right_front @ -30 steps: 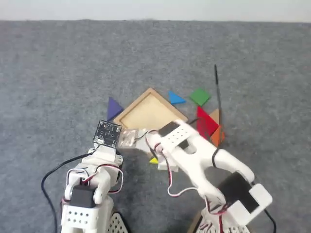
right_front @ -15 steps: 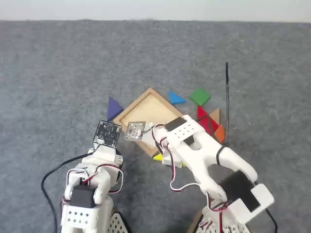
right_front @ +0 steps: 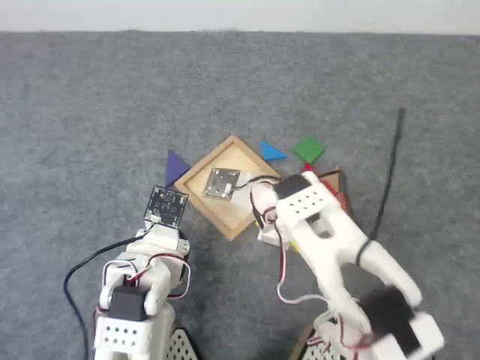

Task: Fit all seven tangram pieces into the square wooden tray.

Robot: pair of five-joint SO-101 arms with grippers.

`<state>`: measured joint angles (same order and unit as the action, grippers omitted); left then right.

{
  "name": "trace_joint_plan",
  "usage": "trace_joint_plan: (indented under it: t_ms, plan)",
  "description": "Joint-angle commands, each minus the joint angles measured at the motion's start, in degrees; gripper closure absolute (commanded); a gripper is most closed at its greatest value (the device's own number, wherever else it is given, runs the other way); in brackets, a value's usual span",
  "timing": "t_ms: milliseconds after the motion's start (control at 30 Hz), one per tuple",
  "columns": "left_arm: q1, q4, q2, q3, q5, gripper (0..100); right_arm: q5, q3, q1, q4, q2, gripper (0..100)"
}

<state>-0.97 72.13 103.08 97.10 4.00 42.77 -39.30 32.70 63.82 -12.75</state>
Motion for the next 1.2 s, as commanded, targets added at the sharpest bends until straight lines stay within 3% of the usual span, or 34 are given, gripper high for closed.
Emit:
trace_joint_plan:
  t_ms: [0, 267, 500, 833, 1033, 1167]
  plan:
    - [0.0, 0.1, 1.0, -0.6, 0.1, 98, -0.6, 0.9, -0.8, 1.7, -7.8, 87.6]
    - [0.0, 0.1, 1.0, -0.6, 0.1, 98, -2.9, 0.4, -1.7, 6.3, -9.3, 86.2]
    - [0.0, 0.1, 1.0, -0.6, 0.1, 98, -13.8, 0.4, -4.4, 5.4, -9.7, 70.5]
    - [0.0, 0.1, 1.0, -0.6, 0.1, 98, -17.1, -3.6, -3.2, 4.2, -9.8, 79.9]
    - [-0.1, 0.1, 1.0, -0.6, 0.1, 98, -15.1, -12.9, 2.2, -4.0, -11.7, 62.6]
    - [0.0, 0.1, 1.0, -0.6, 0.1, 98, -14.6, -13.5, 2.0, -4.0, -11.6, 61.6]
